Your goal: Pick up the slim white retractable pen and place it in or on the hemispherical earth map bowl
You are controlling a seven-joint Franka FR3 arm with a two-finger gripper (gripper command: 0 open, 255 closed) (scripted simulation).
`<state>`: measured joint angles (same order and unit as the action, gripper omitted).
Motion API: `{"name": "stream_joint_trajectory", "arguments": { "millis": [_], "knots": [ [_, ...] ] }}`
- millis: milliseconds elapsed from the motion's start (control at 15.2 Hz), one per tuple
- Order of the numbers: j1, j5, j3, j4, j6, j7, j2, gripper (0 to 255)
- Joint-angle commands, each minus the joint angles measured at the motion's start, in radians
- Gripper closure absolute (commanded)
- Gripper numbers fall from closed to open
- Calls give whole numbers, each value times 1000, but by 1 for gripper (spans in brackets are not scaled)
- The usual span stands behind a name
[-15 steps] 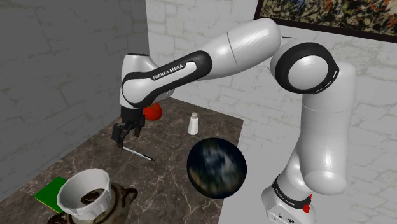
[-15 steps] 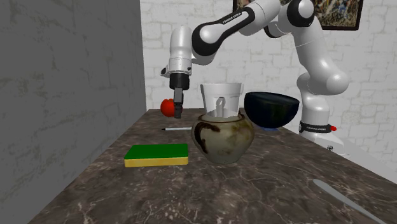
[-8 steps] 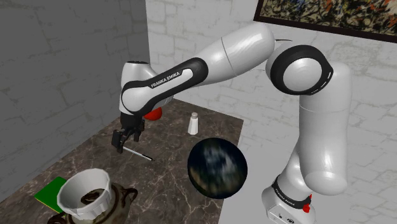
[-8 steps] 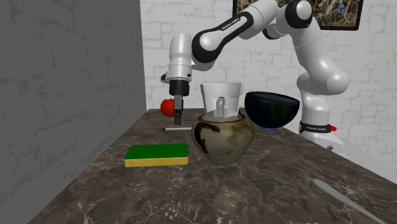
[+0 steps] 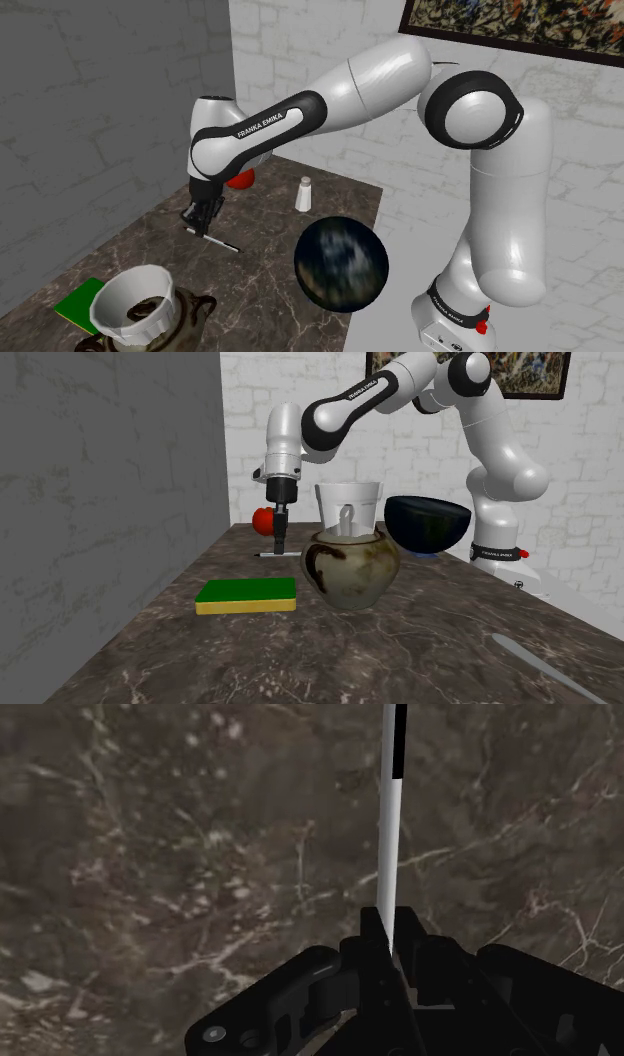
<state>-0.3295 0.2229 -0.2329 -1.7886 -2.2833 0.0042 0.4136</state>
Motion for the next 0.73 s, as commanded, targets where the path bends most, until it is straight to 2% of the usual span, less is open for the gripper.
{"name": "stream_joint_trajectory", "arguments": {
  "millis": [0,330,660],
  "knots": [
    [0,0,0,0,0,0,0,255],
    [0,0,0,0,0,0,0,255],
    [2,-1,-1,24,54,12,-32,255]
  ]
}}
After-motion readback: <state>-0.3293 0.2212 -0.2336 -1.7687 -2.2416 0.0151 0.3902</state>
